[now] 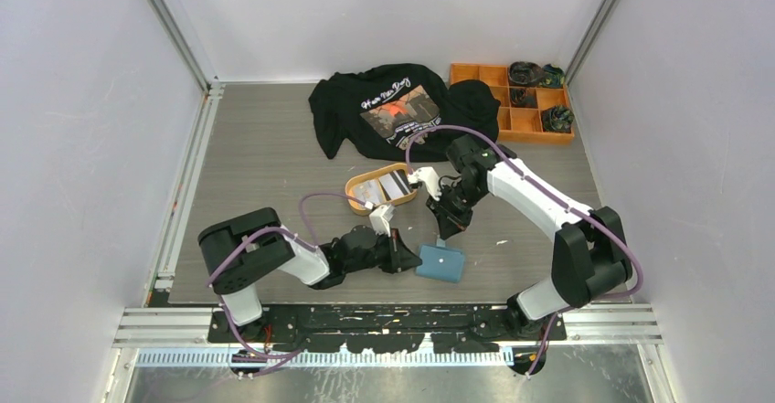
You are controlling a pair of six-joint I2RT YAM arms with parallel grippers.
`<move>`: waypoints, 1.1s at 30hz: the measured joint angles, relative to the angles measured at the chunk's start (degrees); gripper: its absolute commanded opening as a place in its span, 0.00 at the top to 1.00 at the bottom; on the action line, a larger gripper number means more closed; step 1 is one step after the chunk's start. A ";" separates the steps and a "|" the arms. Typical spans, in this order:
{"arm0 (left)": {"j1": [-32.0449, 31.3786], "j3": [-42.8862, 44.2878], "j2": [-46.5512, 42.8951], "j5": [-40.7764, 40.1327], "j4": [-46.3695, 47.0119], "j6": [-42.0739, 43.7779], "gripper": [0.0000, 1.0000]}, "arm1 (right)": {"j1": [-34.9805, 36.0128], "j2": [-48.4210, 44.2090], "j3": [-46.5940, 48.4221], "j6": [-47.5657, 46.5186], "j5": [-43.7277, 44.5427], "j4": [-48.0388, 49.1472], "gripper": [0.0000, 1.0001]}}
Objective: Put the credit cards into the card holder
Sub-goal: Close the card holder at the center of the board.
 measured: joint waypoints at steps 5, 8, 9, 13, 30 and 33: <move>-0.13 0.04 -0.35 -3.45 -1.29 -1.31 1.00 | 0.02 -0.85 -0.22 0.87 1.92 1.73 0.99; -0.13 0.00 -0.35 -5.46 -1.44 -2.14 1.00 | 0.04 -1.51 -1.01 0.90 2.56 2.93 0.99; -0.13 0.00 -0.35 -5.99 -1.62 -2.58 1.00 | 0.09 -1.77 -1.29 0.85 2.67 3.13 0.99; 0.07 0.22 -0.59 -7.19 -2.82 -3.54 1.00 | 1.51 -2.25 -1.95 0.26 3.56 4.09 0.99; 2.43 0.24 2.45 -5.90 1.03 -7.23 1.00 | 6.08 -3.43 -9.94 -10.21 6.69 8.48 0.99; 2.51 0.22 3.32 -5.62 2.64 -7.58 1.00 | 6.75 -4.24 -11.15 -11.72 7.15 9.07 0.99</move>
